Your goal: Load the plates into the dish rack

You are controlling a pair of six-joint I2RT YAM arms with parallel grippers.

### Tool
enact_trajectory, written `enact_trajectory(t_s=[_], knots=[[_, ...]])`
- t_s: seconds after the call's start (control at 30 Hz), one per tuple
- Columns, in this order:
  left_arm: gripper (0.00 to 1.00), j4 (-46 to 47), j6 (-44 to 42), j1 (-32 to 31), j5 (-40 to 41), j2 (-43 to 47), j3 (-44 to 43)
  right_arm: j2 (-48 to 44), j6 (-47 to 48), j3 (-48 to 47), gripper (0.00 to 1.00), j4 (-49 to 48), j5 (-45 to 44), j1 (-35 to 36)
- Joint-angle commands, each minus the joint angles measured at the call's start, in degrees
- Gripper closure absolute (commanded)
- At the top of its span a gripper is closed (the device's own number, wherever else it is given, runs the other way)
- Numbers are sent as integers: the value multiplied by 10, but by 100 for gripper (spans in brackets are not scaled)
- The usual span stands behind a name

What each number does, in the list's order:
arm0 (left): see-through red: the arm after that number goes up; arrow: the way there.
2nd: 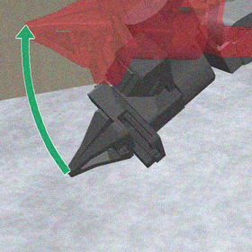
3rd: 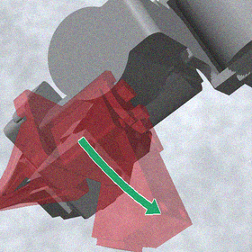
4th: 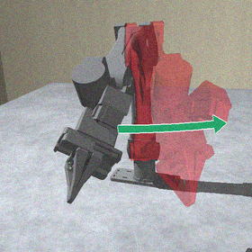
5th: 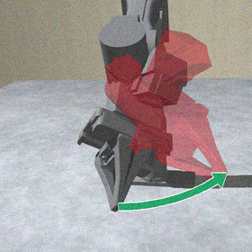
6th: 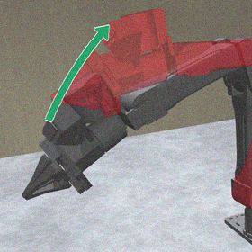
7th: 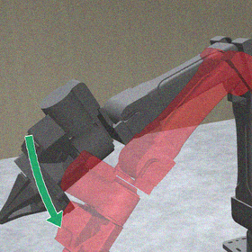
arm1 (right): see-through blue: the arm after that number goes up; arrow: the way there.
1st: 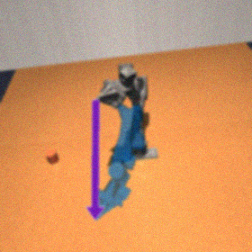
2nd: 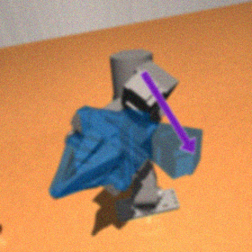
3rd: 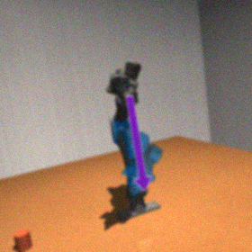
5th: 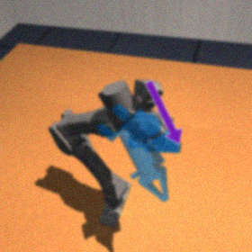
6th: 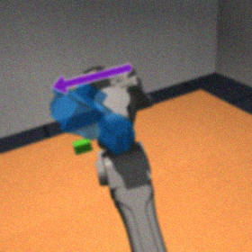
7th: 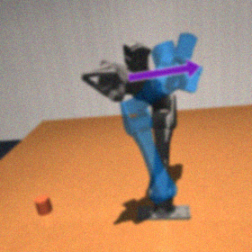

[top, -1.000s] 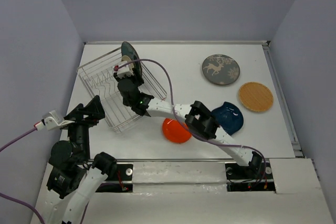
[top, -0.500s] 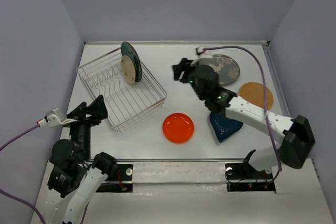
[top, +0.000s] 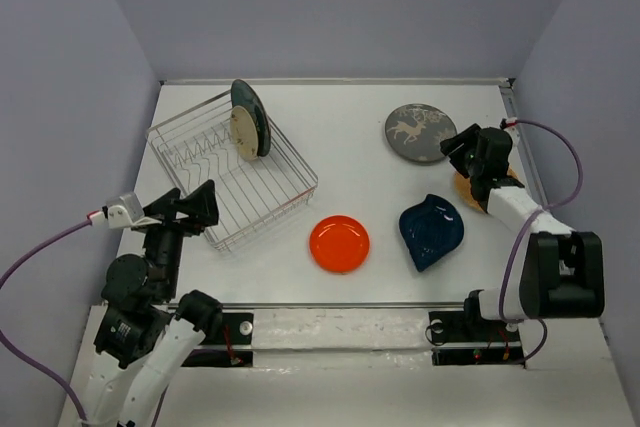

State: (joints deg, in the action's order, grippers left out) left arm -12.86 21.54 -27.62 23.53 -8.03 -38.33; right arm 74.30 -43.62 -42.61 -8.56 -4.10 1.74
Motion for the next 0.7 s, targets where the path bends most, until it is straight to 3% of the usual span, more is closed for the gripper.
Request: enact_trajectory(t_s=[0.0,0.1,0.27,0.67], knots=[[1,32,-13,4,-23,-17,2,85,-49,-30,39,-65,119,-53],[1,33,-15,4,-25,-17,3,131,-71,-26,39,-109,160,-67],[1,35,-17,2,-29,-18,2,134,-83,-3,39,-153,170,-67],[1,38,-26,-7,-20,-38,0,13,-53,46,27,-81,160,-67]])
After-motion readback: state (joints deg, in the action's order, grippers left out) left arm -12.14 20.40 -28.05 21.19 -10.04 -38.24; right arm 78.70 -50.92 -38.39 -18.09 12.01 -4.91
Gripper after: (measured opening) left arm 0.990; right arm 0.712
